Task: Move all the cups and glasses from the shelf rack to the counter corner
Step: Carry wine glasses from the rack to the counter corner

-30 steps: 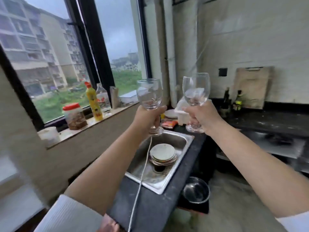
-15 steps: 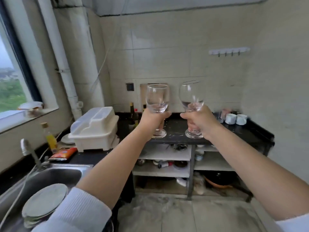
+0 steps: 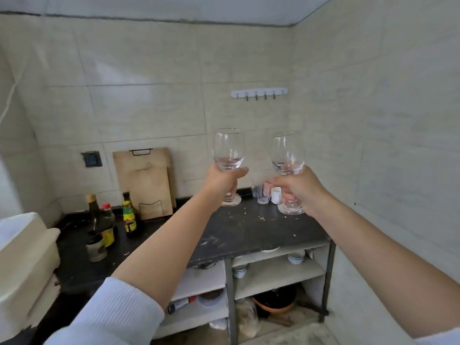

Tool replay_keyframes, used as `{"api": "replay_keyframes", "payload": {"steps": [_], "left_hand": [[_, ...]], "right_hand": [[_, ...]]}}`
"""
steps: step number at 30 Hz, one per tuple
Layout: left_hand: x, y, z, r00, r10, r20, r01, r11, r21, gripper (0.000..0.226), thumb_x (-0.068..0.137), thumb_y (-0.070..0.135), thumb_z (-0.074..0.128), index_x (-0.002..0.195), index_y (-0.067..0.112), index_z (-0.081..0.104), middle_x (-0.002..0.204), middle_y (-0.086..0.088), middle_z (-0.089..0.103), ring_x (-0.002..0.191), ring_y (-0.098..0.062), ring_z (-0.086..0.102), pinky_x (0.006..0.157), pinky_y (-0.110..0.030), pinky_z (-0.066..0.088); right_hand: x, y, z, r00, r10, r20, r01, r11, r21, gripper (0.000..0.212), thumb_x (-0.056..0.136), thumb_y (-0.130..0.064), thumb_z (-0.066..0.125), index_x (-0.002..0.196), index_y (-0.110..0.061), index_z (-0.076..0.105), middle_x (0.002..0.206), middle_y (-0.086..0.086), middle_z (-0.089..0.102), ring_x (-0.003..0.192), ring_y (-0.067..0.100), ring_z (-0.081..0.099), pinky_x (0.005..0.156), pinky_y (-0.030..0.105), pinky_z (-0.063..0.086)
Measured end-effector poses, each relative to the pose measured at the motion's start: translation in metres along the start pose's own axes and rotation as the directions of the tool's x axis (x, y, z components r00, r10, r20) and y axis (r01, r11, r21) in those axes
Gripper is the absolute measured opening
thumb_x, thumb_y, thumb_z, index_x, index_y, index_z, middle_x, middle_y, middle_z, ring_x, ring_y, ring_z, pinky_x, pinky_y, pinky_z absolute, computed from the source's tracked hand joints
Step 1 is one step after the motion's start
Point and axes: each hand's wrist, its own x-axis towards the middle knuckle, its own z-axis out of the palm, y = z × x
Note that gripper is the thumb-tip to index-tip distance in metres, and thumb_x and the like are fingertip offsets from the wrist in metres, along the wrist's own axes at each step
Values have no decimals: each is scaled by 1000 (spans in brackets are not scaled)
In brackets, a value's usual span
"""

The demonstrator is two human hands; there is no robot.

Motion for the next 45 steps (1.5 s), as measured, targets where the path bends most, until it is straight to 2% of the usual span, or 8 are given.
{"api": "replay_keyframes", "payload": {"steps": [8,15,25,29,33,36,40,45], "left_hand": [[140,-21,35,990,25,137,-22,1000,-22,34,83,8,62,58,15,41,21,7,36,19,-4,30,29,-9,26],[221,-57,89,974,6,227,10,997,-73,37,85,2,57,59,20,39,20,6,39,17,-1,33,29,-7,19],[358,-94,170,974,-36,223,56,995,-83,34,85,1,58,61,17,41,41,-7,35,17,-2,36,26,-6,28],[415,-117,203,976,-69,205,84,994,-65,34,85,2,59,60,17,41,23,3,35,17,-3,40,27,-7,26],[459,-144,226,968,-79,238,103,991,-88,35,85,0,59,59,15,41,22,7,34,19,-1,37,30,-7,32],[489,-168,235,967,-58,249,102,981,-167,30,85,-2,58,65,14,43,28,11,36,23,0,39,32,-8,35],[523,-199,240,979,-61,196,122,940,-318,29,84,-7,56,100,13,40,58,4,51,28,-3,52,36,-9,40],[569,-245,241,978,-101,182,170,890,-423,27,89,5,56,94,28,41,59,4,60,34,-1,55,39,-11,44]], "right_hand": [[122,11,-24,991,-2,-134,4,1000,15,37,82,11,53,64,-19,41,18,-8,36,17,-2,37,26,7,23],[220,48,-59,972,58,-229,-64,998,-19,35,79,11,52,59,-15,38,22,-10,25,19,4,21,29,8,23],[368,93,-127,977,76,-201,-83,996,-27,31,80,9,53,64,-14,42,19,-7,28,19,4,22,29,7,25],[427,112,-157,984,100,-149,-105,994,-24,34,79,10,55,61,-13,39,20,-9,28,18,4,23,28,9,25],[473,133,-176,993,102,-60,-101,995,21,28,79,3,61,65,-15,45,23,-9,35,22,4,32,37,16,34],[508,153,-185,998,66,-5,-65,996,65,21,80,-1,63,74,-18,52,29,-11,45,29,1,39,45,20,37],[544,183,-187,998,43,-39,-37,991,125,23,81,0,61,80,-21,51,56,-6,56,33,0,45,41,16,39],[585,225,-184,972,156,-177,-129,980,155,23,82,-12,64,84,-28,47,79,1,56,46,7,48,50,22,37]]}}
